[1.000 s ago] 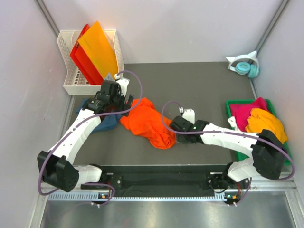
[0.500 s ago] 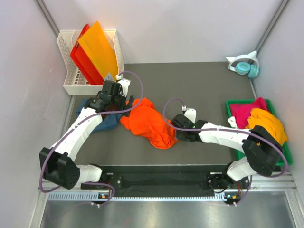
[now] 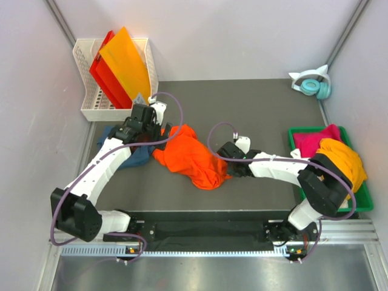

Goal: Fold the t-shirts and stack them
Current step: Flatten the tshirt out

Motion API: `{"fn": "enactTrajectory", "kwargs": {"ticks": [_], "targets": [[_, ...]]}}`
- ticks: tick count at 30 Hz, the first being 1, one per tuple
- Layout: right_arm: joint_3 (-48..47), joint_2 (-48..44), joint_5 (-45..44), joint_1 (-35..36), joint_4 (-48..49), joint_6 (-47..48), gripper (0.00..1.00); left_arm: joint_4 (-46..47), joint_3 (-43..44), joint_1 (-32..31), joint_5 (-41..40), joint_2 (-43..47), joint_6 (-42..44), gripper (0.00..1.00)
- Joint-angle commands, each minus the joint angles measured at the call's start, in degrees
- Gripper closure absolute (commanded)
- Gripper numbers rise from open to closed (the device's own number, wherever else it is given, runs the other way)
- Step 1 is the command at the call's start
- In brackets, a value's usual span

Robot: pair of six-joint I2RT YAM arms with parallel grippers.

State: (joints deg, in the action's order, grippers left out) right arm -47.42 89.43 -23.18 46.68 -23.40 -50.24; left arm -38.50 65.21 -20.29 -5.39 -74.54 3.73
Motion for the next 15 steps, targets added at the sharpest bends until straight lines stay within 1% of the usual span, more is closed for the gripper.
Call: {"fn": "enactTrajectory", "kwargs": {"ticks": [1,2,3,4,5,6,7,8,9,12,14,15], "targets": [[-4.4,-4.4,-8.2,1.2,-4.5,0.0,1.0,3.2,-1.0,0.2,-0.4,0.6,-0.5,0.06],[-5.7,-6.1,-10.9,2.1,-7.9,0.7,1.0,3.3,-1.1,0.2,-0.5,0.6,-0.4,0.06],[-9.2,-9.6,-16.1,2.8,-10.6,0.6,1.0,3.4,-1.1,0.2,-0.5,0.5,-0.4,0.06],[-11.4,-11.5,-18.6,2.2,-16.3,0.1,1.0,3.5,-1.1,0.2,-0.5,0.3,-0.4,0.06],[-13.2,-13.9,-20.4,1.1,-18.0,0.7,1.0,3.7,-1.1,0.2,-0.3,0.1,-0.5,0.06],[-16.2,-19.2,-22.5,-2.0,-18.7,2.0,1.0,3.9,-1.0,0.2,-0.1,-0.4,-0.6,0.06],[-17.5,-22.0,-23.0,-3.5,-18.1,3.6,1.0,4.0,-0.7,0.2,0.1,-0.8,-0.9,0.06],[-18.5,-24.5,-23.6,-4.8,-17.0,8.1,1.0,4.0,-0.6,0.2,0.5,-1.0,-0.9,0.06],[-20.7,-28.2,-23.8,-6.9,-16.5,10.1,1.0,4.2,-0.5,0.2,0.8,-1.6,-1.2,0.06],[-25.5,-28.4,-23.6,-8.2,-19.7,13.8,1.0,4.9,-0.5,0.2,2.0,-3.3,-1.5,0.06],[-25.6,-27.1,-20.7,-8.3,-21.9,15.5,1.0,4.9,0.1,0.2,2.6,-4.6,-1.6,0.07],[-25.3,-25.7,-20.5,-7.9,-23.8,14.0,1.0,4.8,0.5,0.3,3.3,-6.3,-1.7,0.07]]}}
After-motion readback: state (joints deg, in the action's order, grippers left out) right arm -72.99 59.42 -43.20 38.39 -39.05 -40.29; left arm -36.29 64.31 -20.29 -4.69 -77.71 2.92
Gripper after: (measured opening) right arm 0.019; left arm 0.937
